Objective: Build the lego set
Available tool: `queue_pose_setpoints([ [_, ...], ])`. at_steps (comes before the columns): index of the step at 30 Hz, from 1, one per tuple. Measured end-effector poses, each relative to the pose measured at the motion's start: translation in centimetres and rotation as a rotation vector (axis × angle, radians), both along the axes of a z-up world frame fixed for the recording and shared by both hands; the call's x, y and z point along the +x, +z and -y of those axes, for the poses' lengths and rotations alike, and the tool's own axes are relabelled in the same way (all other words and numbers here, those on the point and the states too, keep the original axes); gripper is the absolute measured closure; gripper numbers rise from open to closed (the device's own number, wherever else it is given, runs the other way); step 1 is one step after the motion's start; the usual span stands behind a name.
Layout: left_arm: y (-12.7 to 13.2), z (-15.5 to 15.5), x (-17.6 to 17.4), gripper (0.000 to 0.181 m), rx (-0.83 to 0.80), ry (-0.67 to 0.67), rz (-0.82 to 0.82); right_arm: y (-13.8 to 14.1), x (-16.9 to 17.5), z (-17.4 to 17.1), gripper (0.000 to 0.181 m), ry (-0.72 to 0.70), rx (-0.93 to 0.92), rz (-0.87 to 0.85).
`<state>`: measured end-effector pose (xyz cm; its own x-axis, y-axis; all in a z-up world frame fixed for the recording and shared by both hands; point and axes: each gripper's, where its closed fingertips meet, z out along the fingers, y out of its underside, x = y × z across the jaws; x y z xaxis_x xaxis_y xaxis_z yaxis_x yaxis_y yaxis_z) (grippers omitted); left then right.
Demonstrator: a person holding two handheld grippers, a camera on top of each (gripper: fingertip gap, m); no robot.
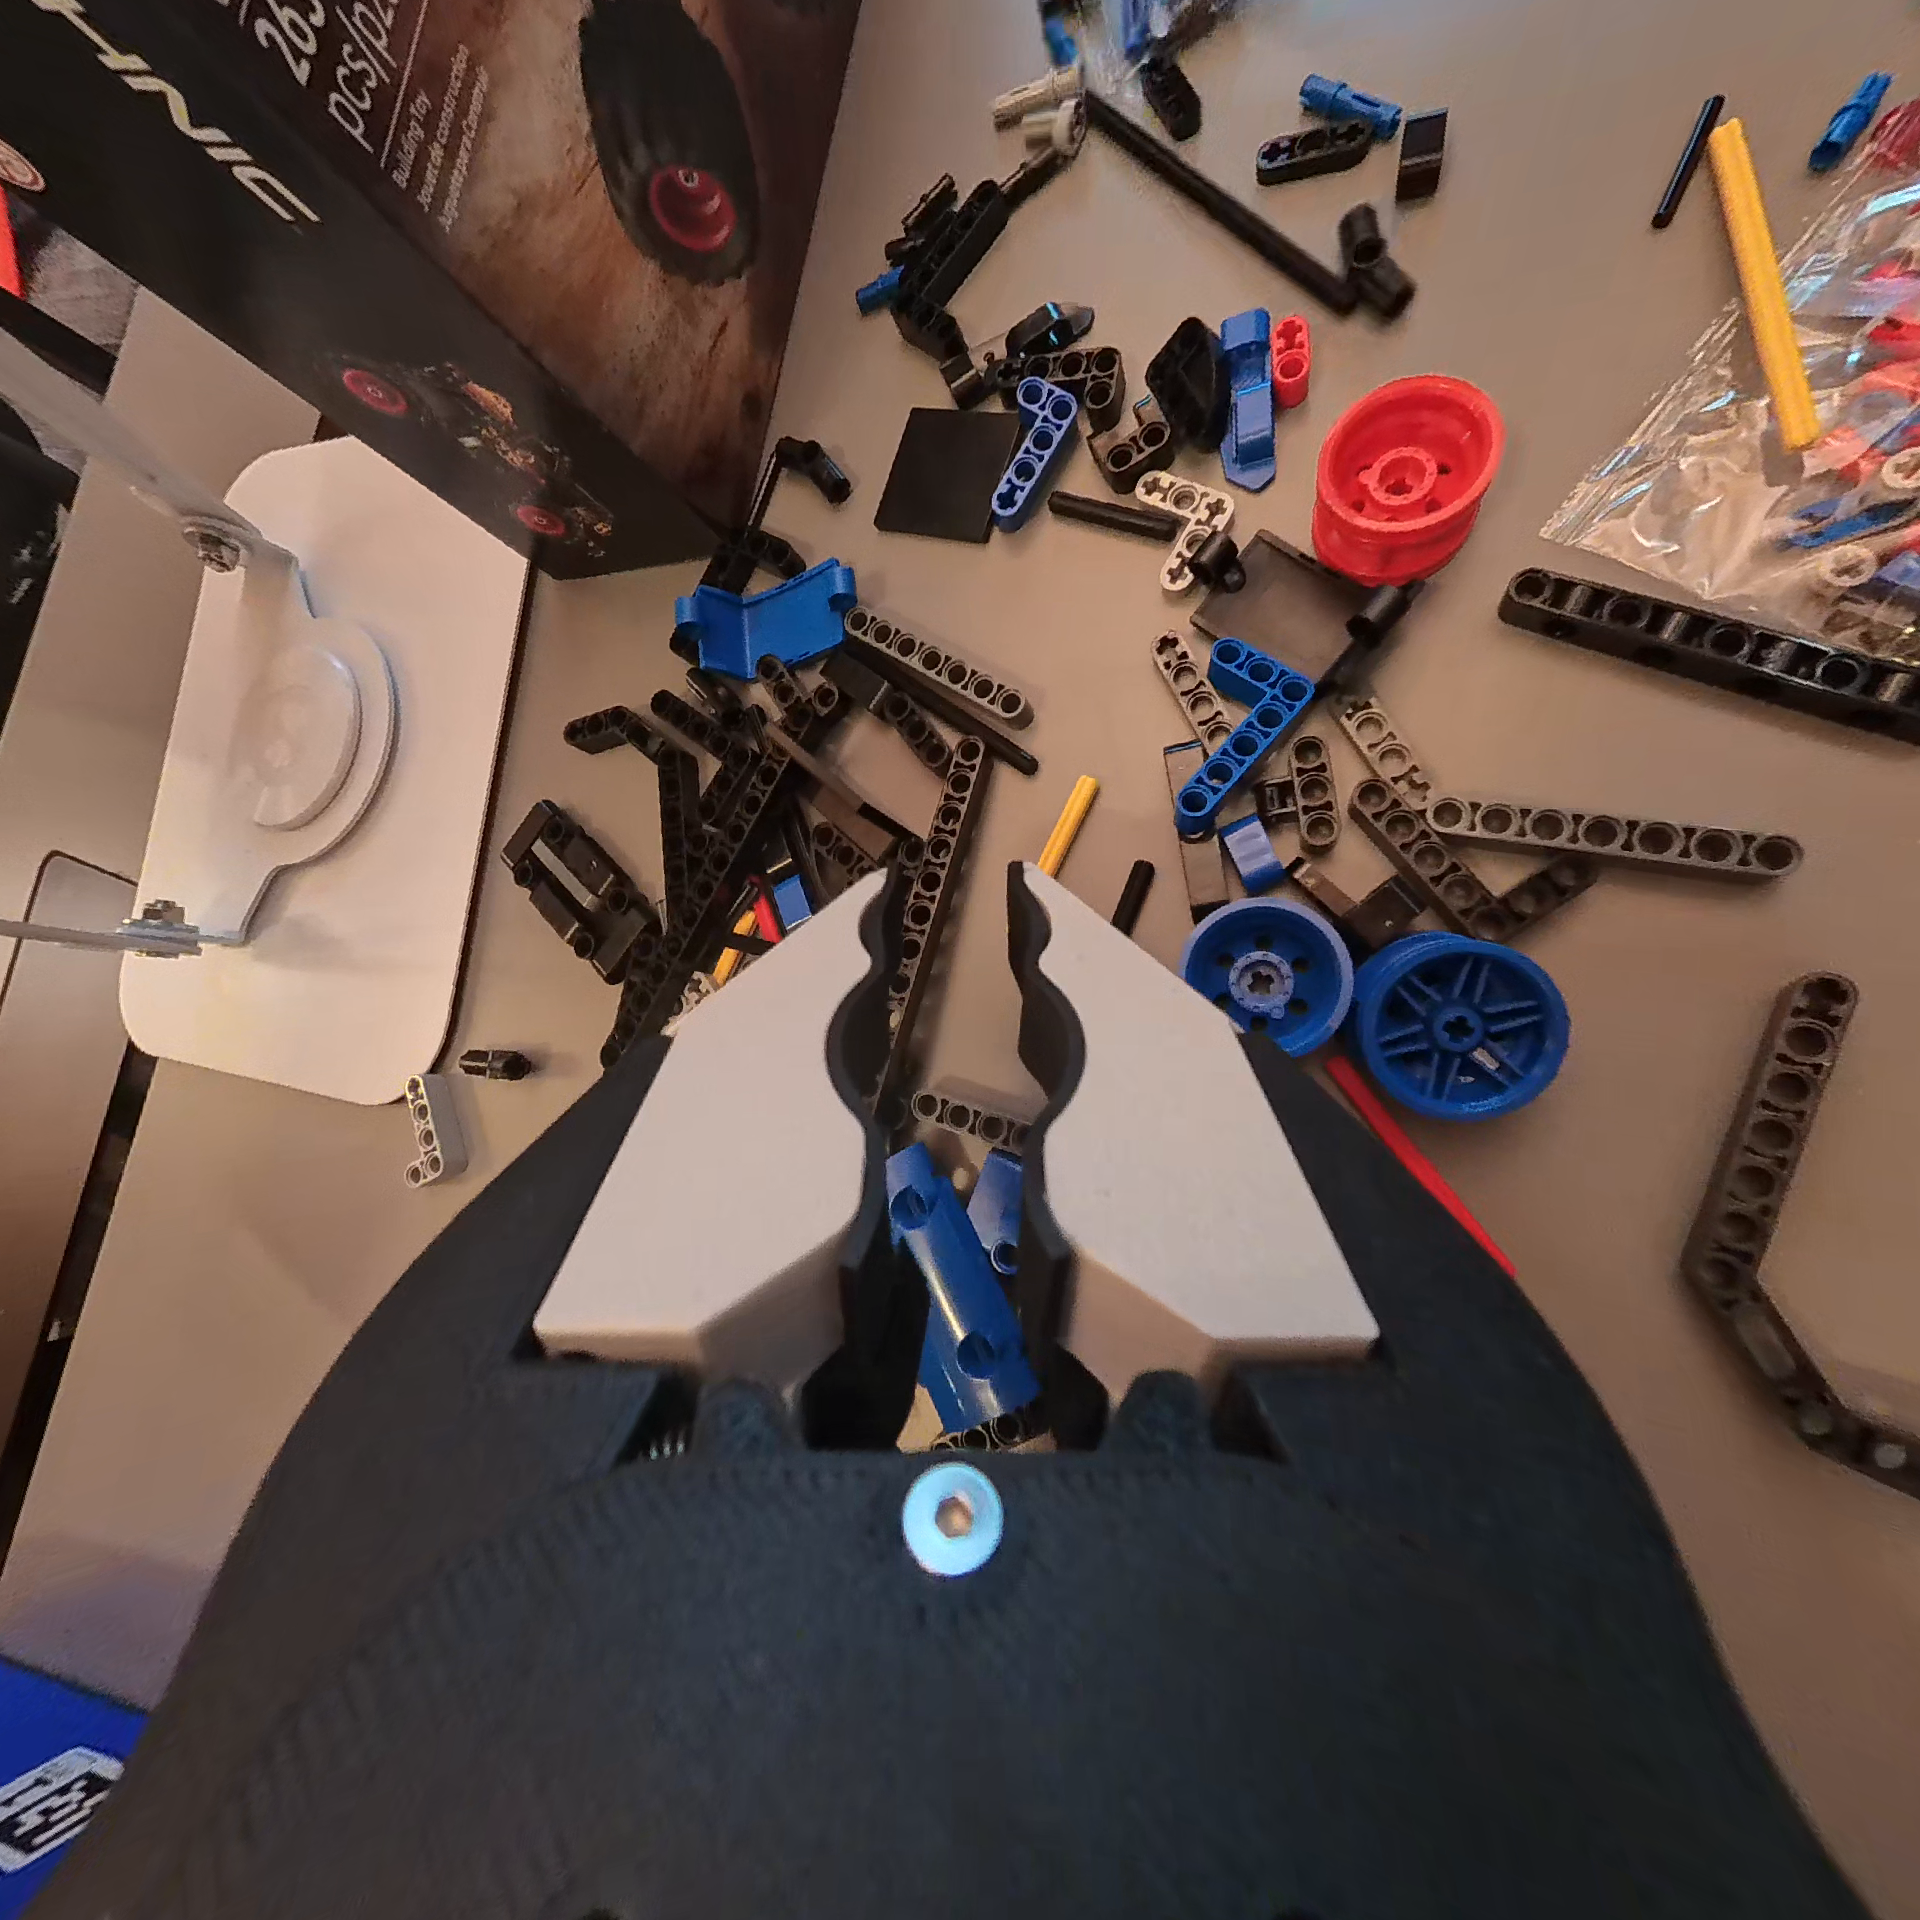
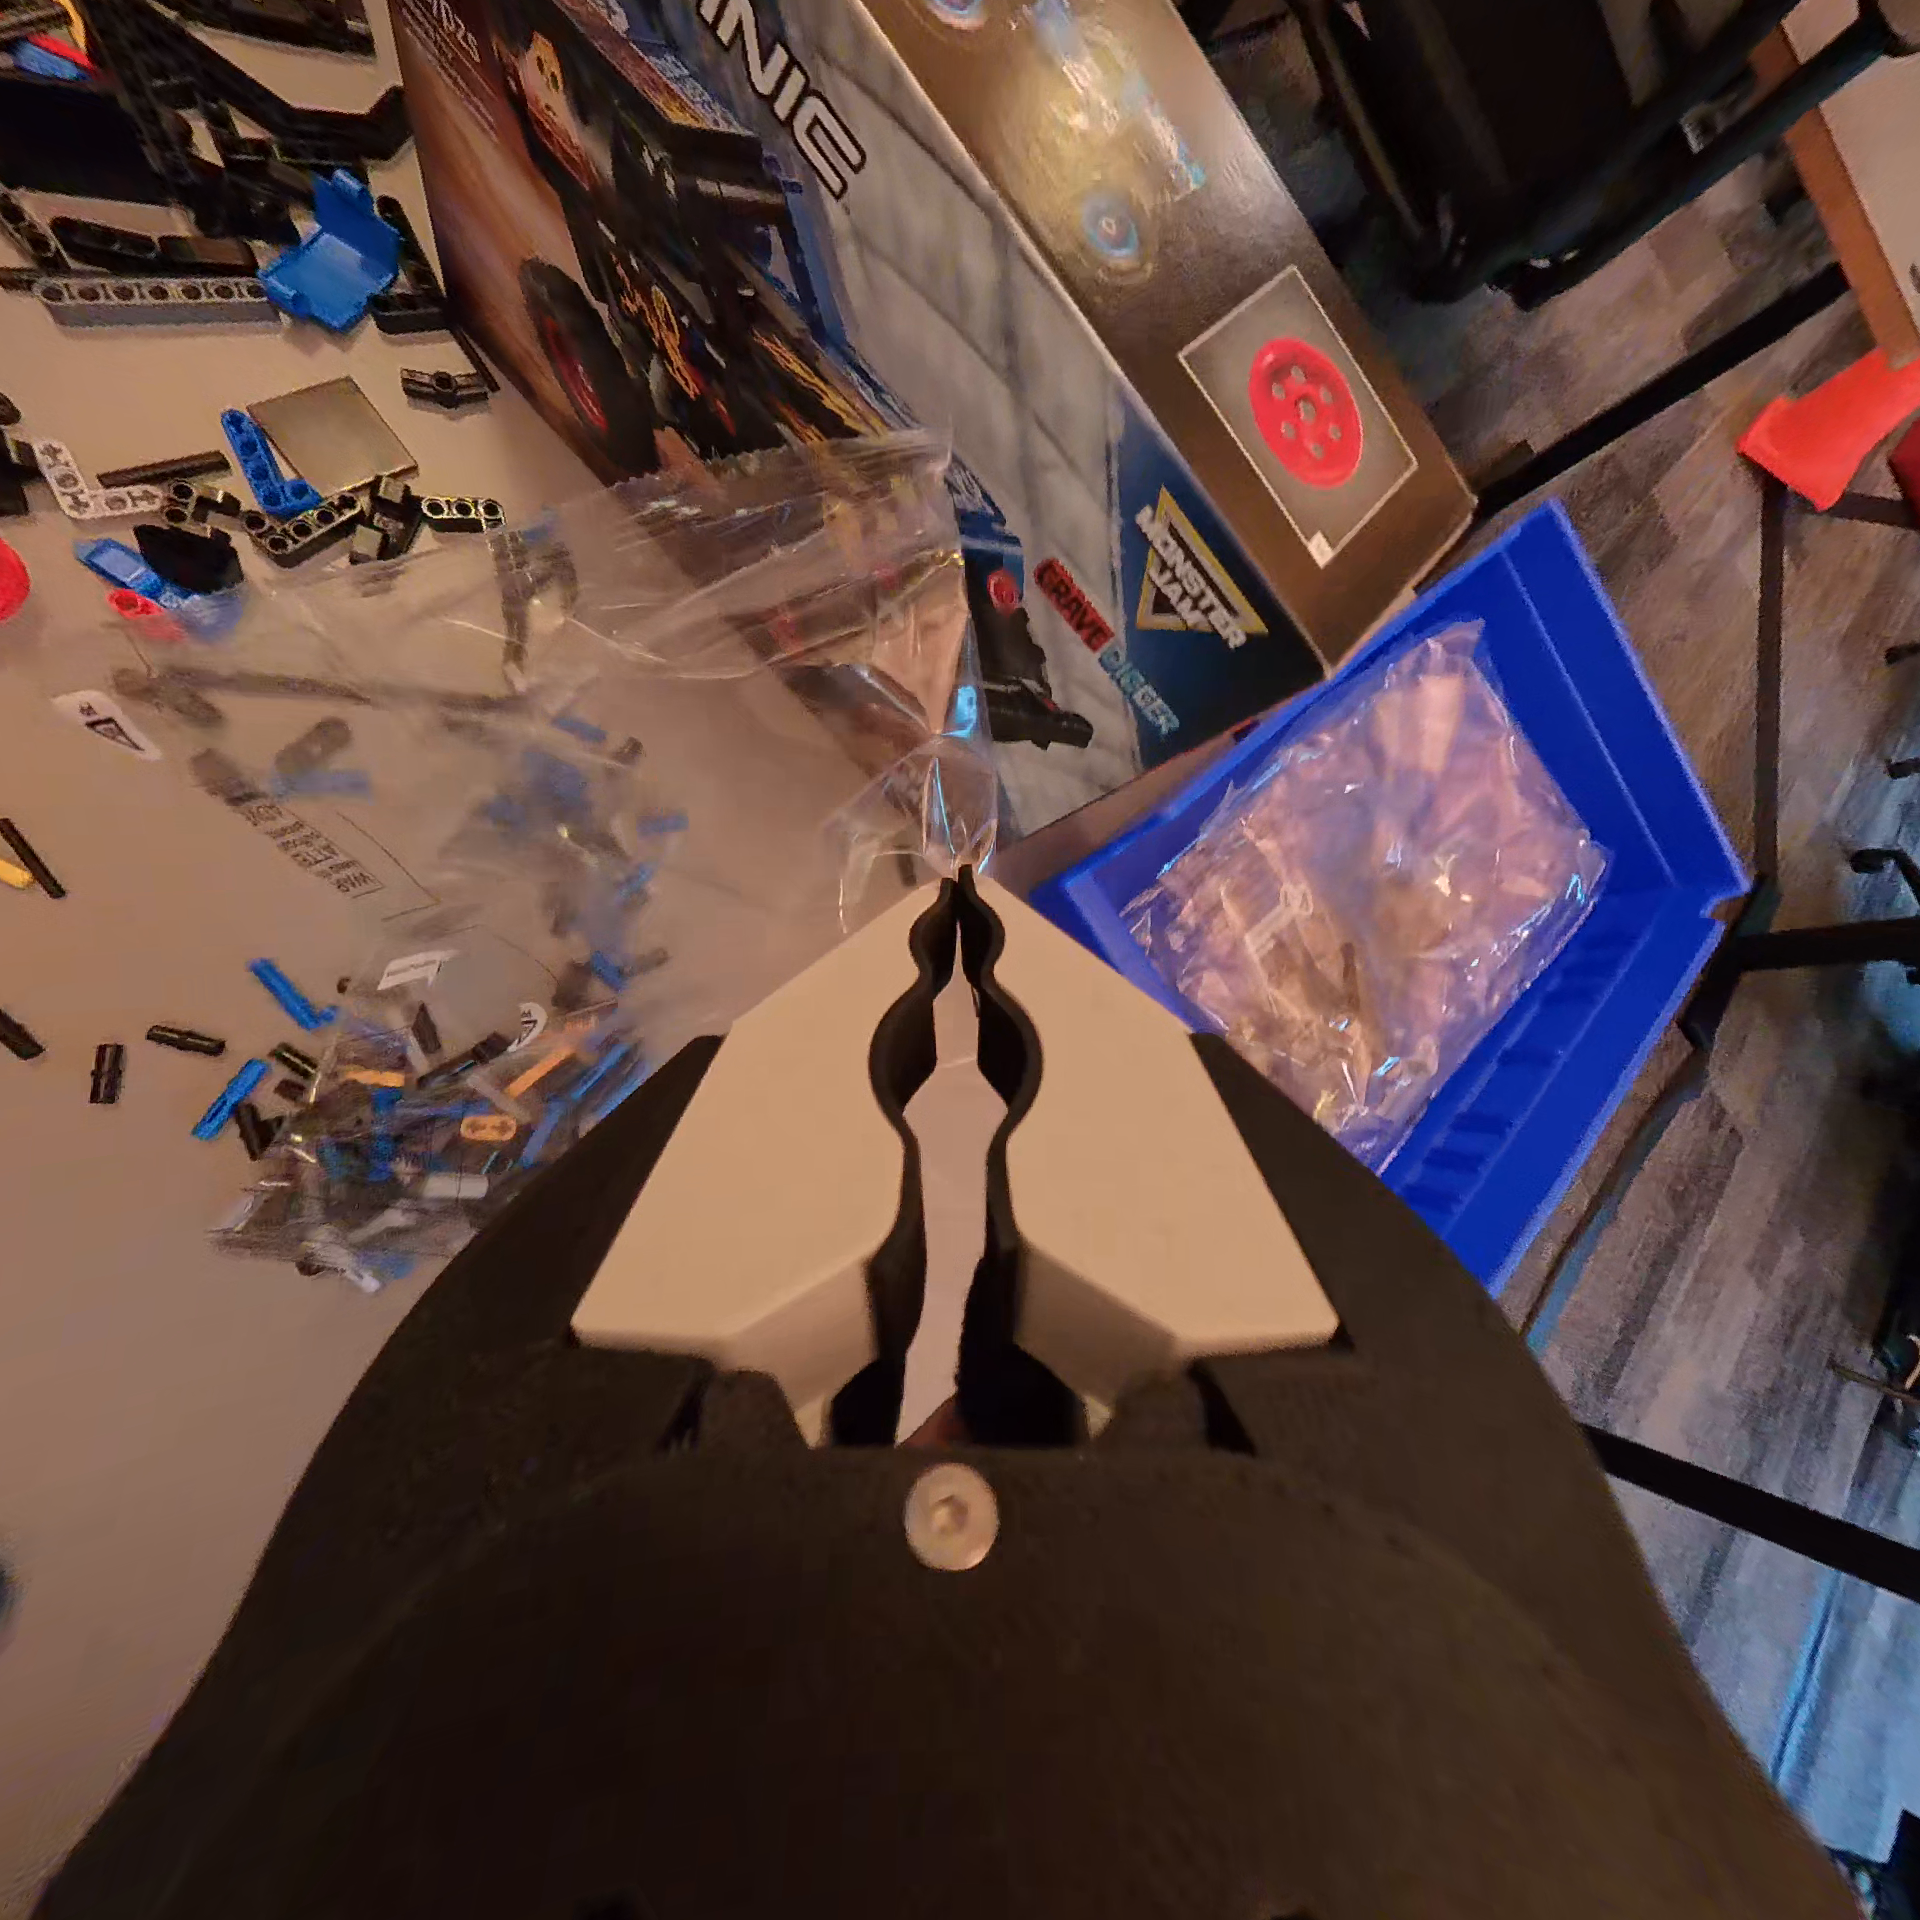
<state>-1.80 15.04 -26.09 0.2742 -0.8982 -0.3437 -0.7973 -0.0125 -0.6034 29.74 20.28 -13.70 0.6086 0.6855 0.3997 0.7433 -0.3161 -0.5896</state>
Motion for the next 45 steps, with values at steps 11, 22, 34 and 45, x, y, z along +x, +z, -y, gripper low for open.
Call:
queue_pose_setpoints([
  [11,-0.3,-0.1,0.0,0.164,-0.007,-0.005,0.004,-0.9,0.8,-0.9,0.181,0.0,-0.054,-0.032],
  [22,-0.3,0.1,0.2,0.164,-0.006,-0.011,0.007,-5.9,5.1,-1.6,0.179,-0.091,-0.222,-0.135],
  [34,-0.1,-0.3,-0.2,0.164,0.002,-0.002,0.004,-10.4,11.8,12.9,0.147,0.028,-0.368,0.037],
  [45,0.7,-0.3,-0.3,0.164,0.021,0.02,0.015,-12.4,11.4,20.5,0.167,0.187,-0.413,0.224],
])
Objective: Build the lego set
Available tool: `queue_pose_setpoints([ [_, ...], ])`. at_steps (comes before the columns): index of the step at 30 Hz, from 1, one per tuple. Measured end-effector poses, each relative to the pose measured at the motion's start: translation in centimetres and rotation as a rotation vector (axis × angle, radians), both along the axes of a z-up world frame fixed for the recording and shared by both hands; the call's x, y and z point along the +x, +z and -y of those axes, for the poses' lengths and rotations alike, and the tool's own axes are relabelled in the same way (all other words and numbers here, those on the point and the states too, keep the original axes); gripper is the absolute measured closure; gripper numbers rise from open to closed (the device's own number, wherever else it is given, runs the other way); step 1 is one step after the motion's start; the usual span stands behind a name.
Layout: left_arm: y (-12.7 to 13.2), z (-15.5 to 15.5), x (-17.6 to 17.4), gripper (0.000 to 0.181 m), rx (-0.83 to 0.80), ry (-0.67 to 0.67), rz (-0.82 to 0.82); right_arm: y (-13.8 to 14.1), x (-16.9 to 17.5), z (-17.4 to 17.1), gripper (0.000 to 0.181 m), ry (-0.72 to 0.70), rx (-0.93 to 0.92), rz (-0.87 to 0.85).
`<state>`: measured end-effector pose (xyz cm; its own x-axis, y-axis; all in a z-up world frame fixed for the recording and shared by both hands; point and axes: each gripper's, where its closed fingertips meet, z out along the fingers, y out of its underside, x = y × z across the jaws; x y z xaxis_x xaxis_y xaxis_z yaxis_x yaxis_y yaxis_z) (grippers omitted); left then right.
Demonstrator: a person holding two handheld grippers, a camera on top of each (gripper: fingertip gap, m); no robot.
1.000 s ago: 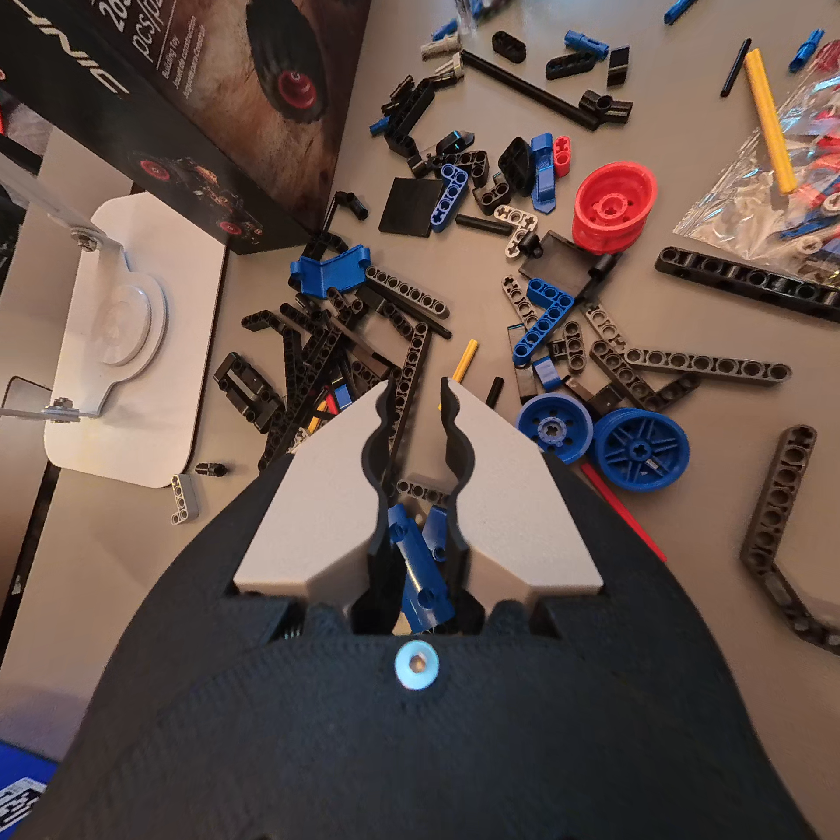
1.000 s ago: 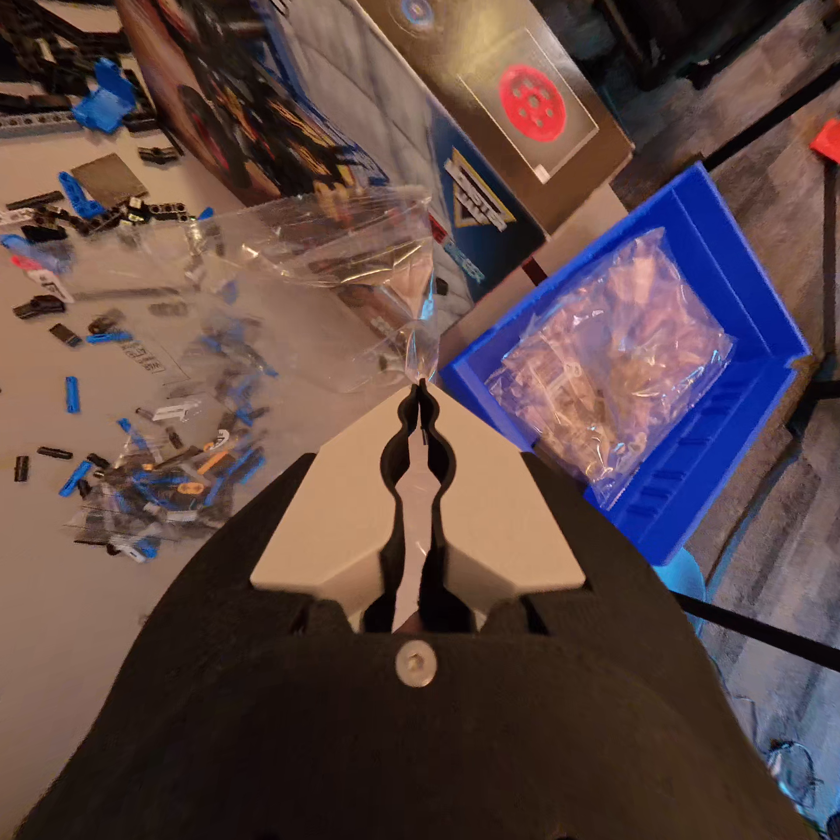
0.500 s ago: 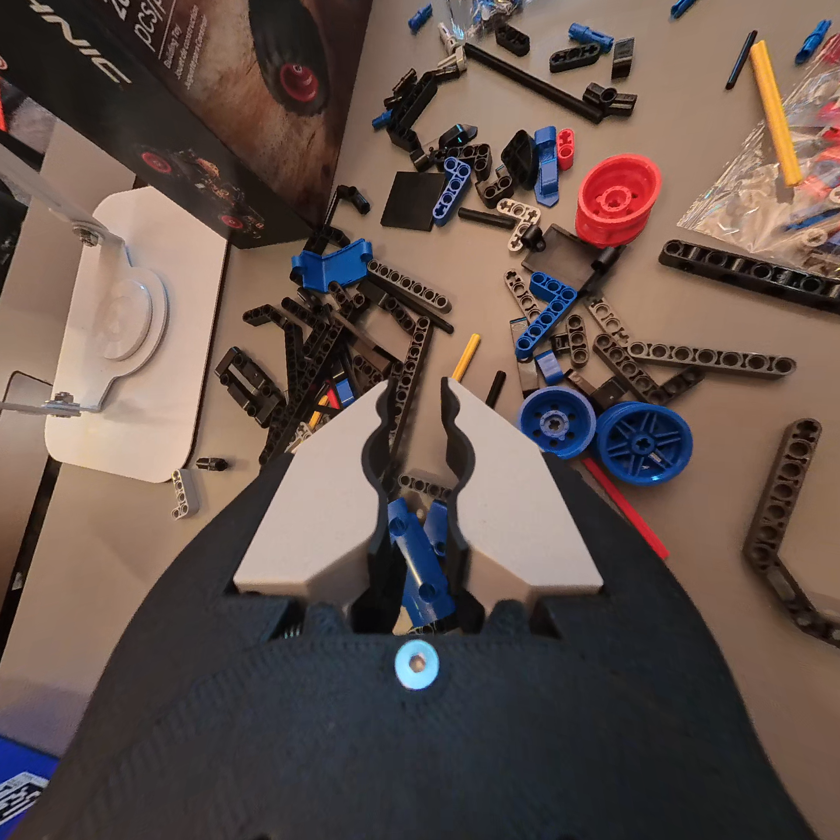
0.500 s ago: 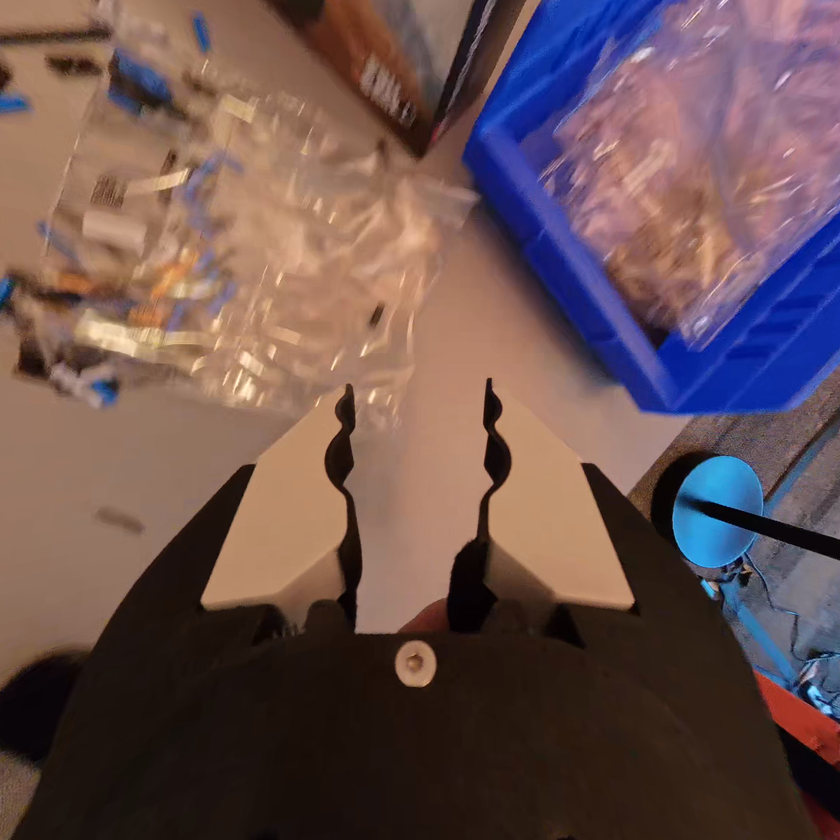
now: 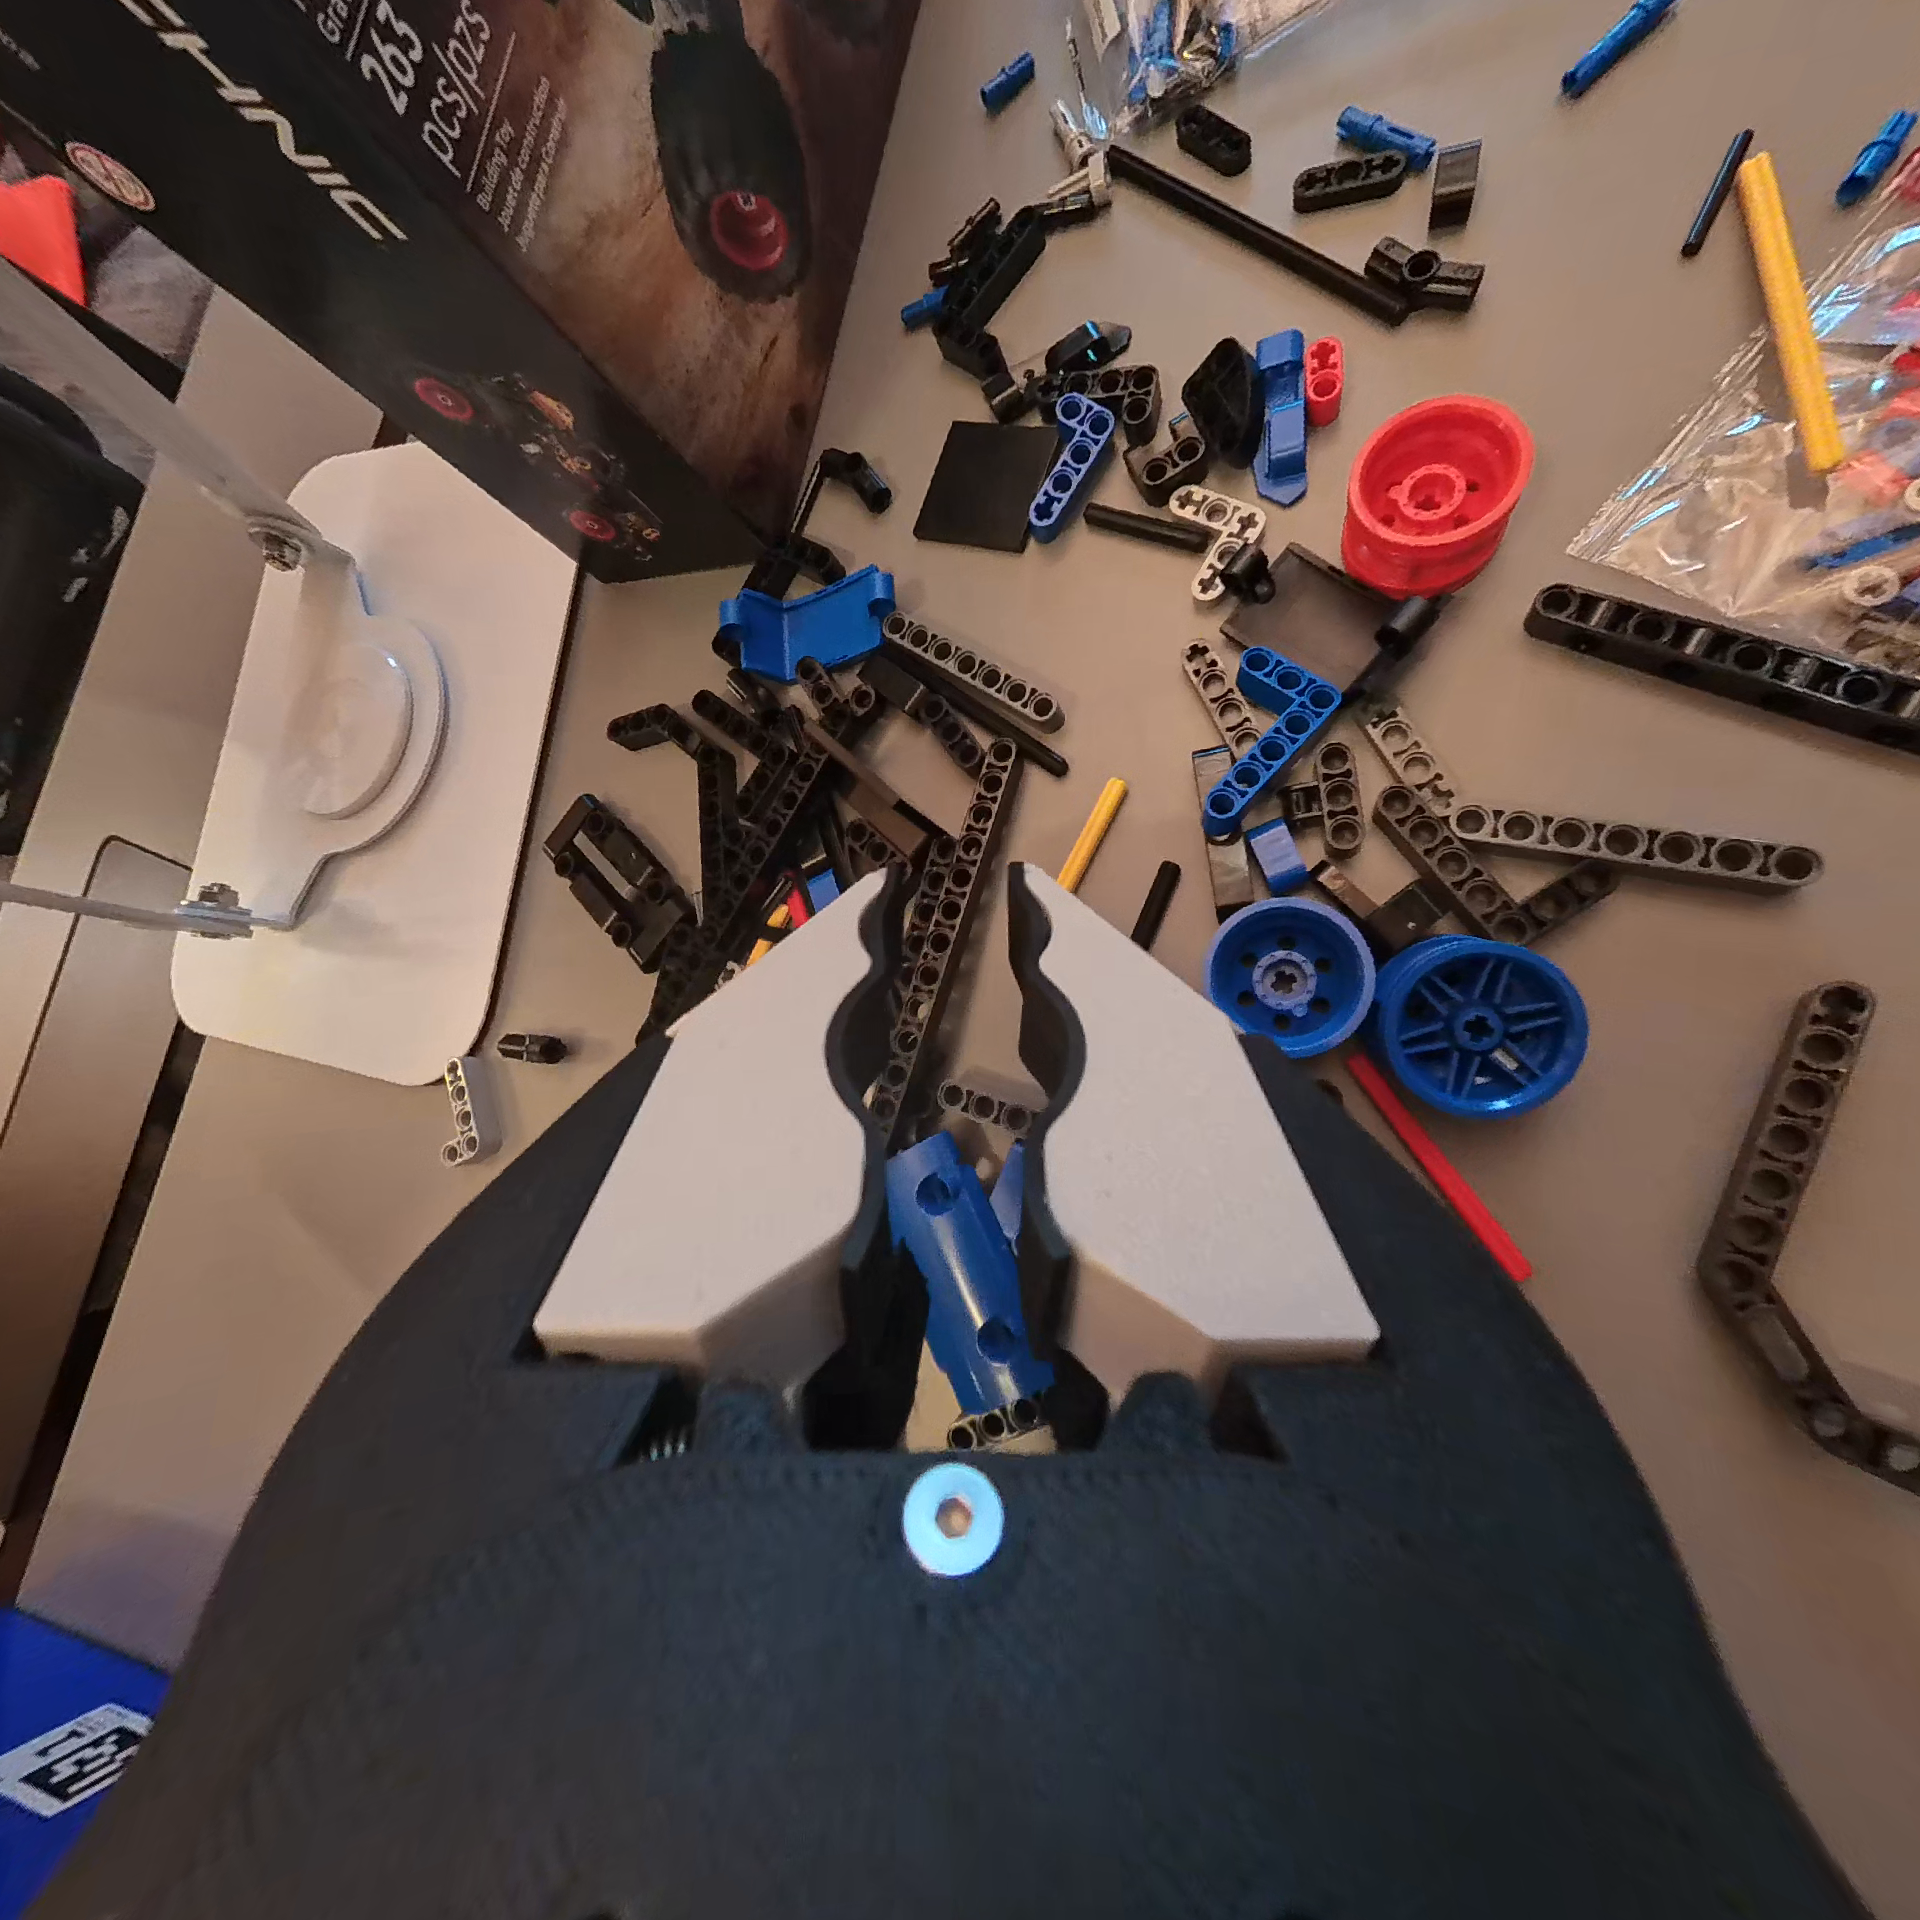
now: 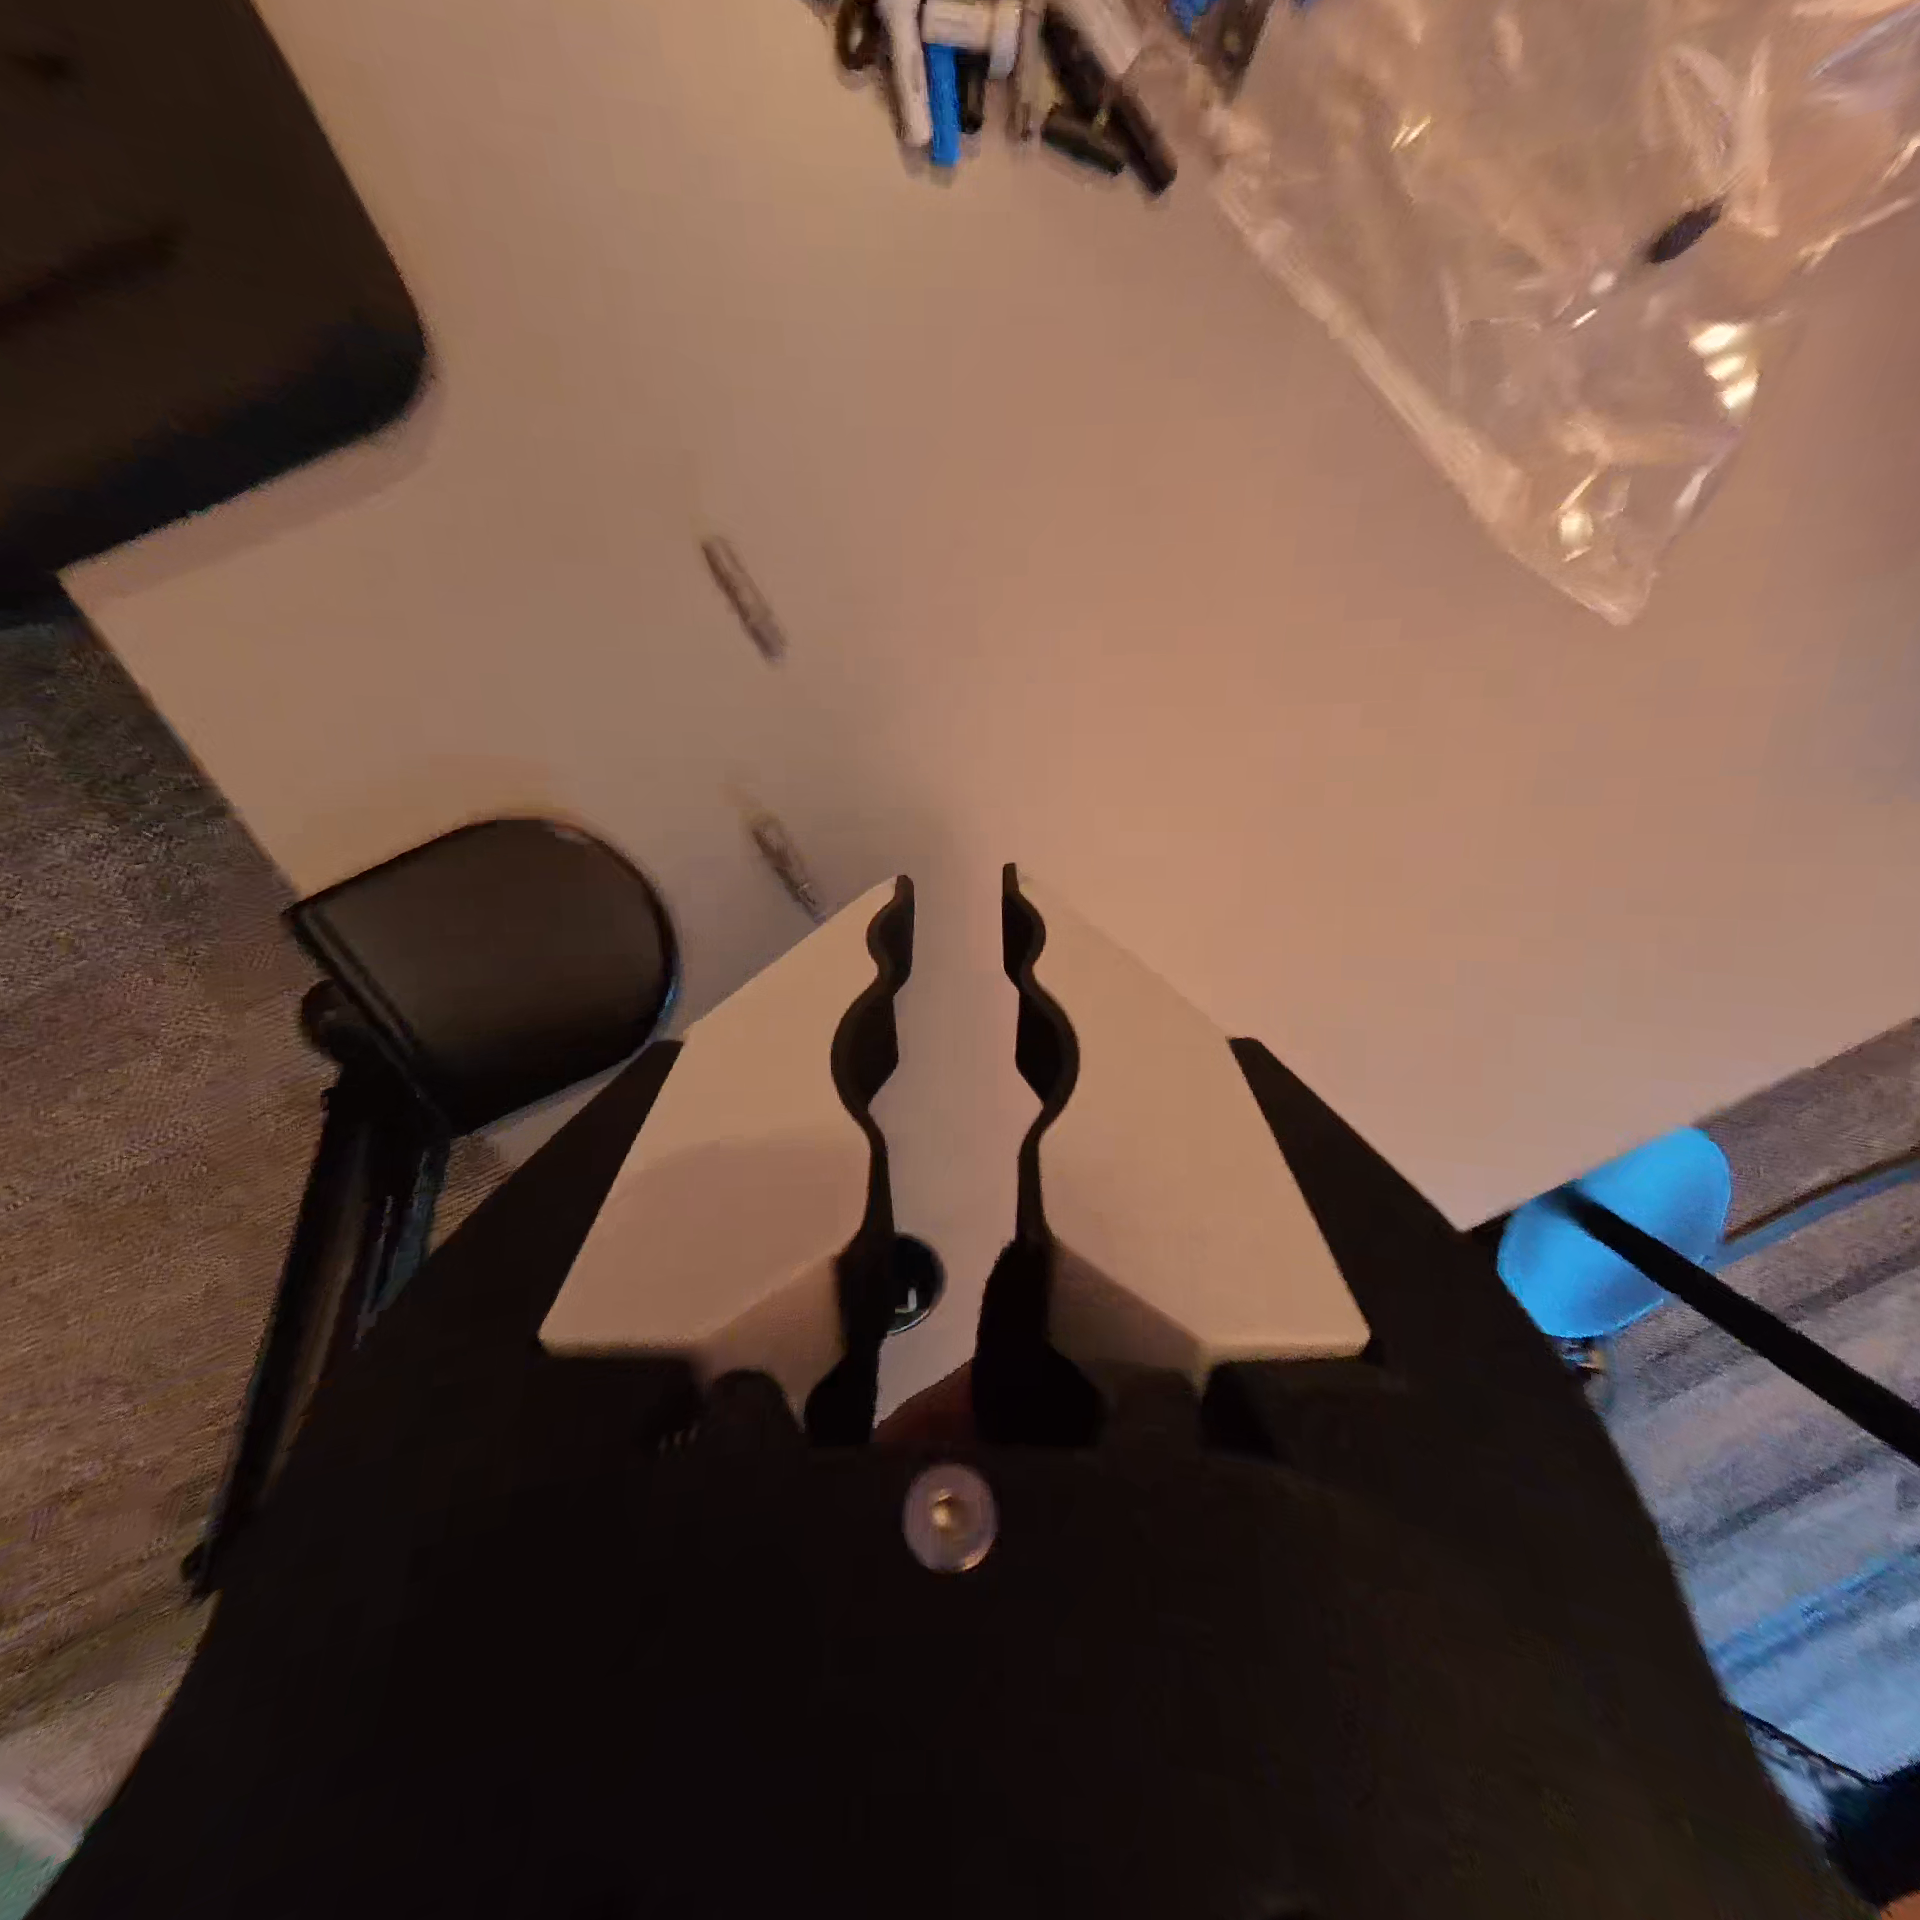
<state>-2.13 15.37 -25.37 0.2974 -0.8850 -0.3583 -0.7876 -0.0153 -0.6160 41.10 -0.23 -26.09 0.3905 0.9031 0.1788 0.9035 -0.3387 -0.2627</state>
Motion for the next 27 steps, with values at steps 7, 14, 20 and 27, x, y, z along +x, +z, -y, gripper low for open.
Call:
queue_pose_setpoints([
  [7,-0.2,0.4,0.7,0.164,0.012,-0.026,-0.011,0.1,-7.0,-6.8,0.122,0.135,0.296,0.065],
  [14,0.0,0.6,0.5,0.164,0.021,-0.036,-0.002,-1.8,-10.4,-10.4,0.181,0.256,0.435,0.113],
  [20,0.2,0.6,0.5,0.164,0.027,-0.044,0.005,0.9,-11.4,-10.7,0.181,0.276,0.47,0.064],
  [27,0.5,0.6,0.6,0.164,0.041,-0.042,0.01,8.4,-12.5,-12.7,0.181,0.238,0.512,-0.074],
])
